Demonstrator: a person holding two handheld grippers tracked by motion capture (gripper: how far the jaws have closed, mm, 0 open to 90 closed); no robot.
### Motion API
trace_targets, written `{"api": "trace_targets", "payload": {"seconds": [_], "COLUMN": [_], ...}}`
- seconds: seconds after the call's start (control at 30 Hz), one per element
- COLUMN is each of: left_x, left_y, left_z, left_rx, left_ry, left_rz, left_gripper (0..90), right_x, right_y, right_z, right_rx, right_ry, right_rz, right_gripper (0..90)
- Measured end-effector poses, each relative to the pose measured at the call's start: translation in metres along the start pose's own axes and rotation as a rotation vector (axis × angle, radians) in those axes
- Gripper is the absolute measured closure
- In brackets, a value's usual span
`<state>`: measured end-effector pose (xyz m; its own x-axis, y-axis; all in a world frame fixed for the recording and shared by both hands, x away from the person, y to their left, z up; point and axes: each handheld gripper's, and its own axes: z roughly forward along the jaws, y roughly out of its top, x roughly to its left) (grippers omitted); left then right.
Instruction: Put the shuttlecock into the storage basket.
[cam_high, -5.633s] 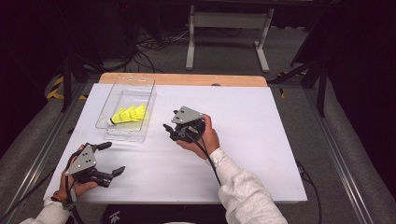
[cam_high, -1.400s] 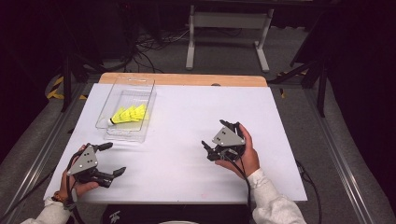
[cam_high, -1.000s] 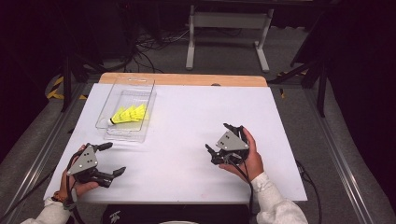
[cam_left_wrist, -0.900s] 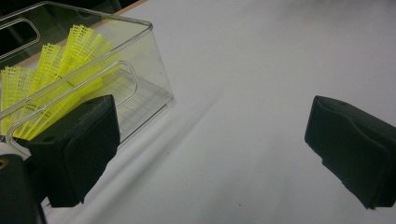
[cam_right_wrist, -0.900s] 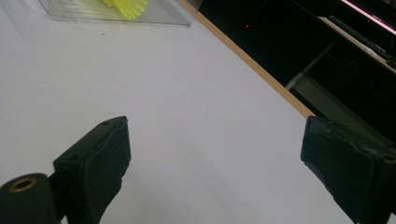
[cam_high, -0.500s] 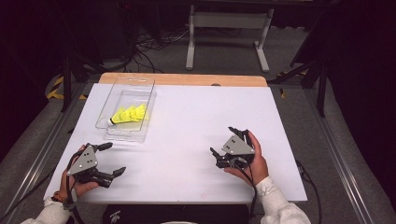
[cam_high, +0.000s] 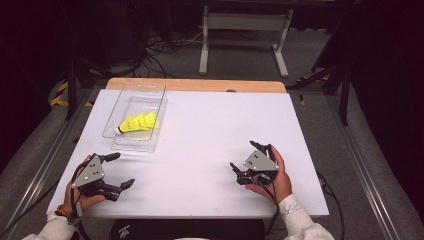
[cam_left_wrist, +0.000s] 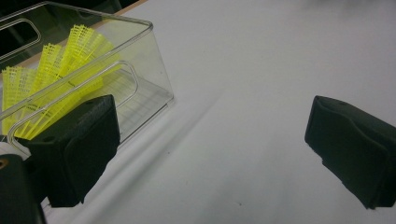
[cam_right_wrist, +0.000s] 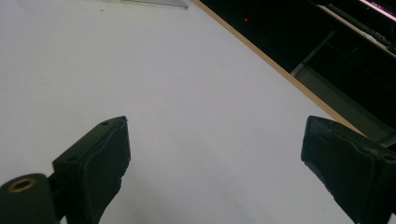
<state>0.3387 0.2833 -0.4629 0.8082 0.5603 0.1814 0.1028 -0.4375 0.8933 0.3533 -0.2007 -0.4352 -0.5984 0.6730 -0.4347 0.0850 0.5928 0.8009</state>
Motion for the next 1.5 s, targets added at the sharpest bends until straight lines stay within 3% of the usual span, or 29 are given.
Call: {"api": "trace_targets", "payload": {"seconds": [1.07,1.2,1.27,1.5], "left_x": [0.001,0.001,0.002,0.002], "left_y": [0.004,0.005,0.004,0.004], "left_z": [0.01,0.01,0.011,0.011], "left_rx": [0.0,0.001,0.0,0.005], "left_ry": [-0.02,-0.019,-0.02,-0.015], "left_rz": [0.009,0.01,0.005,0.007], "left_gripper": [4.2,4.2,4.2,4.1], "right_x": [-0.002,-0.002,-0.002,-0.006], "right_y": [-0.056,-0.059,-0.058,-0.057], "right_z": [-0.031,-0.037,-0.039,-0.042], "right_rx": [0.007,-0.019,-0.023,-0.064], "right_ry": [-0.005,-0.011,-0.028,-0.014], "right_rz": [0.139,0.166,0.151,0.178], "right_gripper": [7.8,7.7,7.9,7.6]}}
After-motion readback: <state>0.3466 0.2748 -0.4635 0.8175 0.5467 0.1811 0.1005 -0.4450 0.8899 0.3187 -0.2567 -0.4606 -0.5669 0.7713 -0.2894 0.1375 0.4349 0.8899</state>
